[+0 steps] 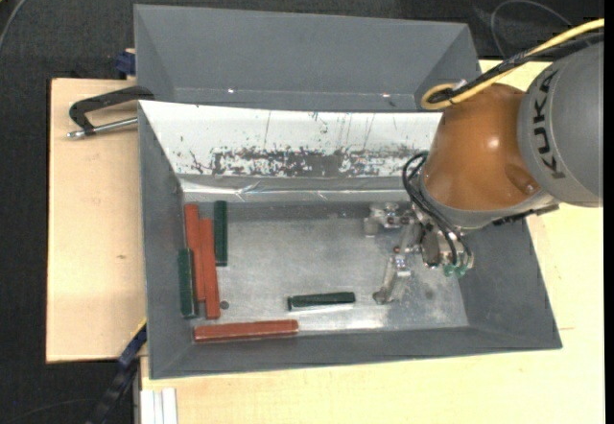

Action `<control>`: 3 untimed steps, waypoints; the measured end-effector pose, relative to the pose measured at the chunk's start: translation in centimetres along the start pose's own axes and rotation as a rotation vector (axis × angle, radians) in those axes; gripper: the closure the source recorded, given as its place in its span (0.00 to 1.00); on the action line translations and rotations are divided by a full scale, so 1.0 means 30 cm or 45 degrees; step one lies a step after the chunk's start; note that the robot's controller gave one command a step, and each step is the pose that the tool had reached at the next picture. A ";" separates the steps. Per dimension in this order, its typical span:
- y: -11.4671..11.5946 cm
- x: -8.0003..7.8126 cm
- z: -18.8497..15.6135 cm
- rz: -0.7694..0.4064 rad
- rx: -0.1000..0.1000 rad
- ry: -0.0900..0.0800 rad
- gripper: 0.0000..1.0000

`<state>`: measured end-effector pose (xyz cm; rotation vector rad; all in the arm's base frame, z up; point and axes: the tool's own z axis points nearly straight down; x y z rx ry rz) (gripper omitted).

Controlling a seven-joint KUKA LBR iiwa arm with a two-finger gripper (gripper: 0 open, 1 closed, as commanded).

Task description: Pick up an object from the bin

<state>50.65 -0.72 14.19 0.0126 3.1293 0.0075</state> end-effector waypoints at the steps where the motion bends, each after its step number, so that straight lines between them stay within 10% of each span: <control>1: 0.096 0.053 0.252 0.014 0.003 0.025 0.00; 2: 0.089 0.046 0.238 0.017 0.005 0.016 1.00; 3: 0.119 0.040 -0.286 0.005 0.004 -0.002 1.00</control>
Offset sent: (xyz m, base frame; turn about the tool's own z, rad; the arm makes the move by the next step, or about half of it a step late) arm -0.0131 0.0263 -0.0719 0.0141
